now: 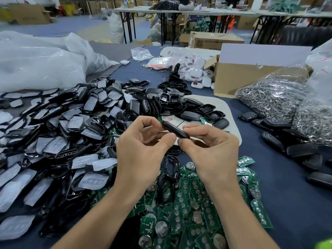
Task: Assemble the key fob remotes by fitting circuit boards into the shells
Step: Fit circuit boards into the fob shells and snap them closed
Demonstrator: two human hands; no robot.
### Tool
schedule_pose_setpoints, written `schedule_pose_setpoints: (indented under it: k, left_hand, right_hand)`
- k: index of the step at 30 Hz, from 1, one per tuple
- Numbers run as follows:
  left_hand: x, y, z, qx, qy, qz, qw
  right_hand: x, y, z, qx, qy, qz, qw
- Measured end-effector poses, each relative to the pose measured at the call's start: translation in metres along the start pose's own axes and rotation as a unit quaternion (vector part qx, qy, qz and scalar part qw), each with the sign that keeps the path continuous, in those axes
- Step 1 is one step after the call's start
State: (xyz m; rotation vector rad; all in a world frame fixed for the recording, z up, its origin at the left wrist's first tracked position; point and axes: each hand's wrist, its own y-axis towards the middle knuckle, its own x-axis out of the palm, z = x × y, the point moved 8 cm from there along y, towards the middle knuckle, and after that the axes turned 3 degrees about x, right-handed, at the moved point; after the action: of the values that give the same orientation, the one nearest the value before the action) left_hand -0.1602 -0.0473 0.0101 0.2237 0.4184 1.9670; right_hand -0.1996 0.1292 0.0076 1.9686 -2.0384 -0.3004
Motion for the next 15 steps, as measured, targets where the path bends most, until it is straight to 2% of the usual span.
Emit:
schedule_pose_setpoints:
  k: [10, 15]
  left_hand:
    - [-0.0082, 0.0024, 0.0010, -0.003, -0.019, 0.040, 0.999]
    - [-0.0051, 0.0037, -0.0010, -0.015, -0.005, 0.018, 1.000]
  right_hand:
    - [0.0035, -0.0009, 0.0052, 0.032, 0.013, -0.025, 0.999]
    - [0.0002, -0.0016, 0.0036, 0.032, -0.001, -0.013, 0.999]
